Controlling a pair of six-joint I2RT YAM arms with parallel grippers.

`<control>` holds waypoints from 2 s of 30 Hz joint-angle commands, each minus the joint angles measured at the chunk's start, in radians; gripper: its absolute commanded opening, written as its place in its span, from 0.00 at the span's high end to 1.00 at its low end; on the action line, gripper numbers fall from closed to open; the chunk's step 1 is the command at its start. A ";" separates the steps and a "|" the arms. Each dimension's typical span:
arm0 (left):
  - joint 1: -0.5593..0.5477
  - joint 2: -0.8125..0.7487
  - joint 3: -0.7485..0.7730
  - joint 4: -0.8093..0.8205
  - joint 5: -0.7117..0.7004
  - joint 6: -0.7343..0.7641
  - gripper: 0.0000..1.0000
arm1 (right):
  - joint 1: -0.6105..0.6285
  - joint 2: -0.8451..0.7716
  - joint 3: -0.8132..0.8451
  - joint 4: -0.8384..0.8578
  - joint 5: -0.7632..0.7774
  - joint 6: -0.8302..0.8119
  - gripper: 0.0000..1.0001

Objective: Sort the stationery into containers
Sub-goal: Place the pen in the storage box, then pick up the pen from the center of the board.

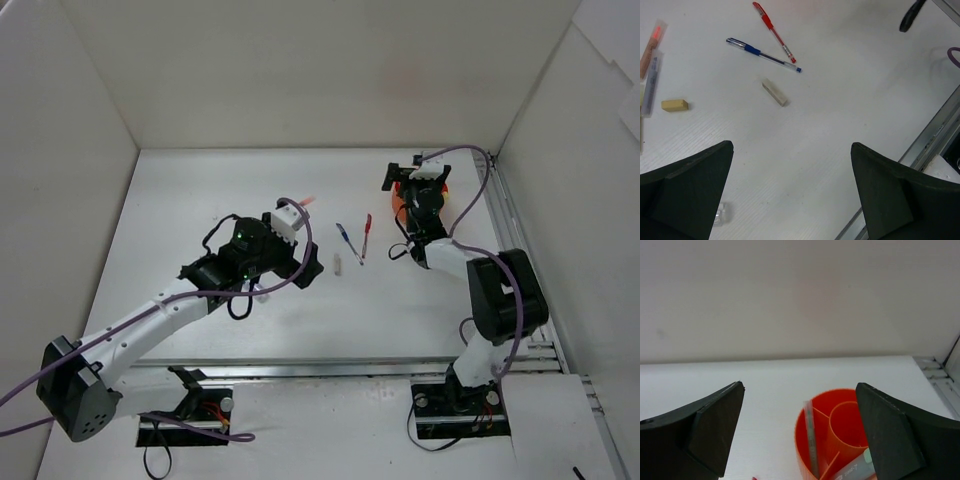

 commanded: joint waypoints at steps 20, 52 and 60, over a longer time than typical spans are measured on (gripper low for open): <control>0.362 -0.120 -0.071 -0.081 -0.106 -0.291 0.01 | 0.307 -0.221 0.283 -1.181 0.053 0.288 0.02; 0.534 0.665 0.509 -0.328 0.118 0.408 0.07 | 0.303 -0.166 0.350 -1.332 -0.036 0.278 0.02; 0.512 0.759 0.570 -0.380 0.090 0.474 0.16 | 0.286 -0.208 0.313 -1.335 -0.033 0.268 0.02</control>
